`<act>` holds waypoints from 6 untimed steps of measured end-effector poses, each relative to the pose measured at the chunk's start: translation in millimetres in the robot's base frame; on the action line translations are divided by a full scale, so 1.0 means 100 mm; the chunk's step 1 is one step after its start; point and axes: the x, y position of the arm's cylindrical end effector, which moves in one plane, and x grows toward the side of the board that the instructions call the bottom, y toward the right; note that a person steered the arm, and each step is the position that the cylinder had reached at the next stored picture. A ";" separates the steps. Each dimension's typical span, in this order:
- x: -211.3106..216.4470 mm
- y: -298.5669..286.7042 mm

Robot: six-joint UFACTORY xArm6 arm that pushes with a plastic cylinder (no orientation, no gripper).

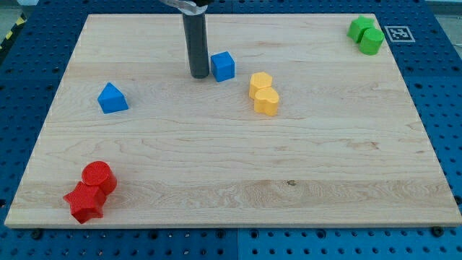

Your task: Slide the blue cube towards the top right side

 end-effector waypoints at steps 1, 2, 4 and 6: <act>-0.03 0.06; -0.03 0.06; -0.21 0.33; -0.30 0.39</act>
